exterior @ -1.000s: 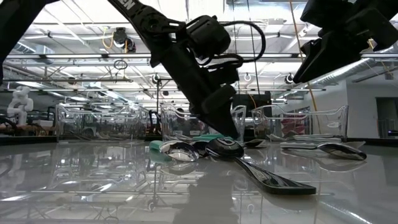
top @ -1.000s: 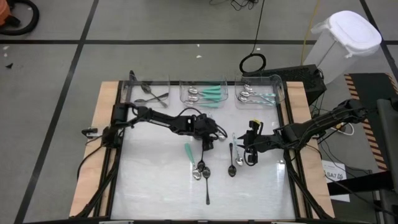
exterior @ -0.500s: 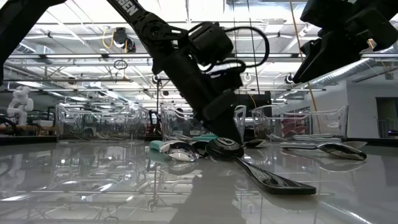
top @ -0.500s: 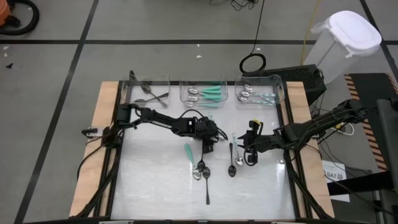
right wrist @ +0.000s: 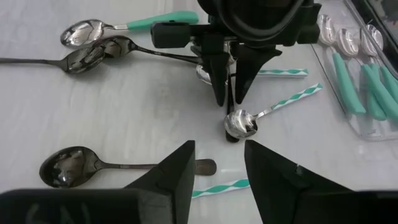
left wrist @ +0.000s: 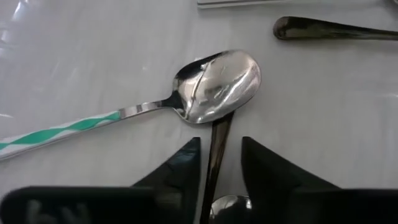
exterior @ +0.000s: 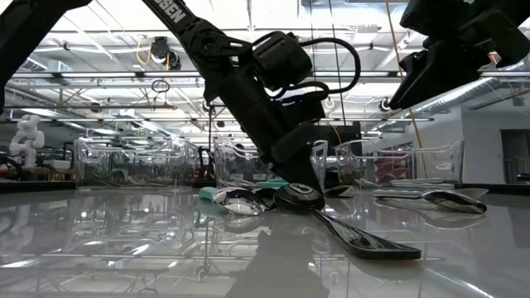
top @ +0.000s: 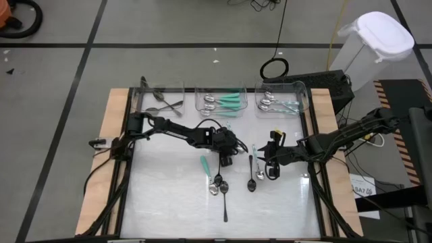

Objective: Sort silverware by color (type)
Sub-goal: Put the black spoon into the left transparent bin

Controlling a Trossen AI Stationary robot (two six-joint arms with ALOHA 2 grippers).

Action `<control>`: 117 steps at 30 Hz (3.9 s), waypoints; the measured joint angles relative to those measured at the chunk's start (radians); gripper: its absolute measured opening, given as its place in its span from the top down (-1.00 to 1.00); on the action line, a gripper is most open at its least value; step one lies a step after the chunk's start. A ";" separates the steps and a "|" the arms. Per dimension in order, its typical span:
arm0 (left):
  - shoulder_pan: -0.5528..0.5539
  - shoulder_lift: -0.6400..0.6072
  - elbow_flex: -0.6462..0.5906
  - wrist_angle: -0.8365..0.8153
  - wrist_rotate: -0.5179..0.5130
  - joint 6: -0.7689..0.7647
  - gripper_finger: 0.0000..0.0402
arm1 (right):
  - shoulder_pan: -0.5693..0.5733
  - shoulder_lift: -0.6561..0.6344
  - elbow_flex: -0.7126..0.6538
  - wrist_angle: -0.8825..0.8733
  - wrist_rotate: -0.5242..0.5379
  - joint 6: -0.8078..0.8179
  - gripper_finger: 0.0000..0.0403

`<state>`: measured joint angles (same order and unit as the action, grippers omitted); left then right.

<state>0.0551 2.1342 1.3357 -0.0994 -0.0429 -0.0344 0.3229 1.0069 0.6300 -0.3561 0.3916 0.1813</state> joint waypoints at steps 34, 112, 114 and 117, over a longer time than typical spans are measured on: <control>-0.057 0.006 0.232 -0.355 -0.013 0.025 1.00 | 0.000 0.058 0.000 0.063 0.001 0.053 0.31; -0.110 -0.047 0.359 -0.647 -0.169 -0.071 0.49 | 0.015 0.400 0.000 0.212 0.271 -0.299 0.99; -0.119 -0.070 0.360 -0.654 -0.170 -0.059 0.49 | 0.041 0.394 0.000 0.199 0.339 -0.319 0.99; -0.132 -0.093 0.360 -0.648 -0.171 -0.035 0.49 | 0.078 0.394 0.000 0.211 0.401 -0.388 1.00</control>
<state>-0.0767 2.0410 1.6955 -0.7476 -0.2138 -0.0694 0.4006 1.4014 0.6304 -0.1451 0.7925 -0.2068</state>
